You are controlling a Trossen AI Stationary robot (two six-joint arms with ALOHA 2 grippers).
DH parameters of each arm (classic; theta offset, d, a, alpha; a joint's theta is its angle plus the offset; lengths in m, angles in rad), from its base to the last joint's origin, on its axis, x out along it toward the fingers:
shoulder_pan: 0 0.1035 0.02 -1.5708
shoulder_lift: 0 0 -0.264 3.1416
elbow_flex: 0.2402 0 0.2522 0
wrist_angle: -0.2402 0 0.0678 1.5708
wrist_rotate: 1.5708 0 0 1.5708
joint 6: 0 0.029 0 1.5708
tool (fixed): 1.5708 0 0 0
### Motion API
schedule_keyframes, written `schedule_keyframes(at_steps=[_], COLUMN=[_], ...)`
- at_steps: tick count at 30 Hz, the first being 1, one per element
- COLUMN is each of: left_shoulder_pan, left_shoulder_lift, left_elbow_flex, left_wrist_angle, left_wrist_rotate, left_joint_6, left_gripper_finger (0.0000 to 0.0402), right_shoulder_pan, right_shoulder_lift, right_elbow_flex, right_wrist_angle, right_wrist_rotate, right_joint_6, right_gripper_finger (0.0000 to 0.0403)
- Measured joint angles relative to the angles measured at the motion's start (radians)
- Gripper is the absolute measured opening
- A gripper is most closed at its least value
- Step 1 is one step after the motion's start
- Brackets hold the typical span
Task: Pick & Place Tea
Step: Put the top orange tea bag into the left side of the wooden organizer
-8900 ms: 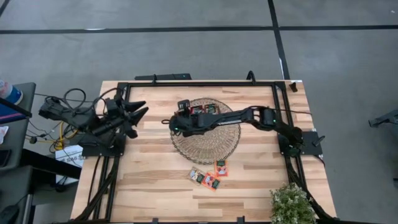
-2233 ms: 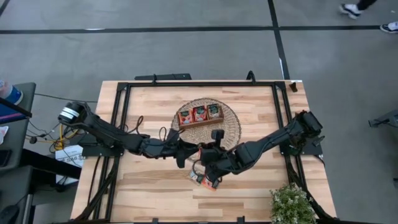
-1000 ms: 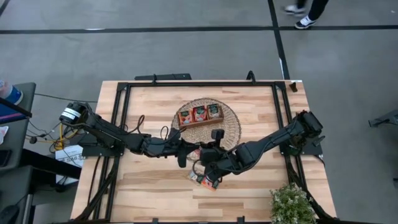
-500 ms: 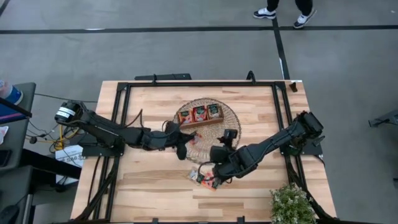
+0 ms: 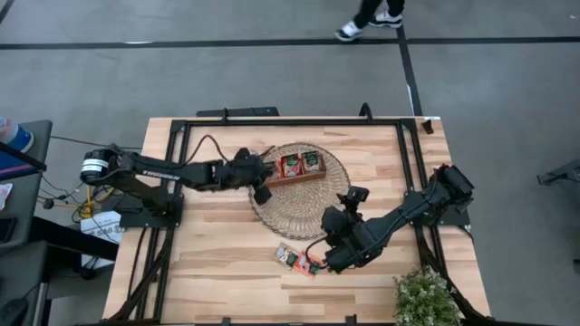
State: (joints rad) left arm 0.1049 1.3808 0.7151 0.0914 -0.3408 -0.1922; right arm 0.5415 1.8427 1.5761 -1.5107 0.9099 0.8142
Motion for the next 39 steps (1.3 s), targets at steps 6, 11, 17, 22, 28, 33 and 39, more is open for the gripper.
schedule_keyframes(at_steps=[6, 11, 17, 22, 28, 33, 39], left_shoulder_pan=[0.119, 0.181, 0.2, 0.199, 0.199, 0.196, 0.193], left_shoulder_lift=[0.013, 0.032, 0.092, 0.111, 0.111, 0.111, 0.109], left_elbow_flex=[-0.001, -0.001, 0.0, 0.0, 0.0, 0.0, 0.0], left_wrist_angle=[-0.049, -0.053, -0.032, -0.031, -0.032, -0.042, -0.058], left_wrist_rotate=[0.116, 0.215, 0.26, 0.277, 0.277, 0.26, 0.247], left_joint_6=[0.058, 0.073, 0.072, 0.072, 0.072, 0.072, 0.095], left_gripper_finger=[0.0, 0.0, 0.0, 0.0, 0.003, 0.0092, 0.0149], right_shoulder_pan=[0.002, 0.001, 0.001, 0.001, 0.001, 0.001, 0.001], right_shoulder_lift=[0.0, 0.0, 0.001, 0.001, 0.001, 0.001, 0.001], right_elbow_flex=[0.0, 0.0, 0.0, 0.0, 0.0, 0.0, 0.0], right_wrist_angle=[-0.031, -0.033, -0.033, -0.034, -0.034, -0.034, -0.034], right_wrist_rotate=[0.007, 0.009, 0.009, 0.009, 0.009, 0.009, 0.009], right_joint_6=[0.023, 0.019, 0.017, 0.016, 0.016, 0.016, 0.016], right_gripper_finger=[0.0193, 0.0189, 0.0187, 0.0185, 0.0185, 0.0182, 0.018])
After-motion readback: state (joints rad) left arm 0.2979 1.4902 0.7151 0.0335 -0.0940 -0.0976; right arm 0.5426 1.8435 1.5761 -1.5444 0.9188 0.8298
